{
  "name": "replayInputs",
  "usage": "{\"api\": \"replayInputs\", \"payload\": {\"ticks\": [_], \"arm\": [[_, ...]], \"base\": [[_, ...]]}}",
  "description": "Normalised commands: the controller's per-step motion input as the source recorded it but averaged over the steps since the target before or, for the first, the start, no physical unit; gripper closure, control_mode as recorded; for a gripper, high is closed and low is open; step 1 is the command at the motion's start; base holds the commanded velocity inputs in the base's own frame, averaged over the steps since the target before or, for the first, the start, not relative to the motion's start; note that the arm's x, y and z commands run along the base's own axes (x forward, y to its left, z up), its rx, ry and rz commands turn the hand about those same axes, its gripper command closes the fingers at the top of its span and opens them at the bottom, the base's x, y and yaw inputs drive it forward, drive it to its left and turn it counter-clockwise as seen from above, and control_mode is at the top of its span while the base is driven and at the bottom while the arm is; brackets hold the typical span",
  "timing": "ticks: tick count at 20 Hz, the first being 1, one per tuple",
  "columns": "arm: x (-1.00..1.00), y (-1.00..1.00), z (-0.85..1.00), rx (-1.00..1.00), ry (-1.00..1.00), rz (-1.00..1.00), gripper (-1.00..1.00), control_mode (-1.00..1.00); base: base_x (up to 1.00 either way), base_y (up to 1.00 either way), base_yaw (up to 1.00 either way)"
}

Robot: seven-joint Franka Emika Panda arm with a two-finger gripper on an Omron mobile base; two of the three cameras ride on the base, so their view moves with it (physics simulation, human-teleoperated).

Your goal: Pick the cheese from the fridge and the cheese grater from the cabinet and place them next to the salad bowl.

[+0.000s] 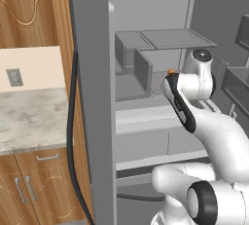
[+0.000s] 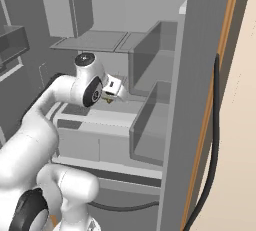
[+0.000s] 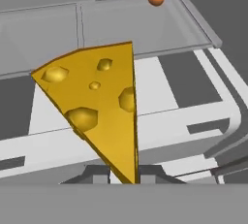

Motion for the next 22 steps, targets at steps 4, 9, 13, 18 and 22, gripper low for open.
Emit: {"api": "replayInputs", "payload": {"ticks": [4,9,13,18,22], "arm": [[-0.99,0.0,0.65,0.01,-0.25,0.0,1.0,-1.0],[-0.87,0.0,0.92,0.0,-0.01,0.0,1.0,-1.0],[-0.89,0.0,0.89,0.0,0.04,0.0,1.0,-1.0],[-0.94,0.02,0.61,0.0,0.0,0.0,1.0,-1.0],[-0.82,0.27,0.39,0.0,0.0,0.02,1.0,-1.0]], "base": [[0.0,0.0,0.0],[0.0,0.0,0.0],[0.0,0.0,0.0],[0.0,0.0,0.0],[0.0,0.0,0.0]]}}
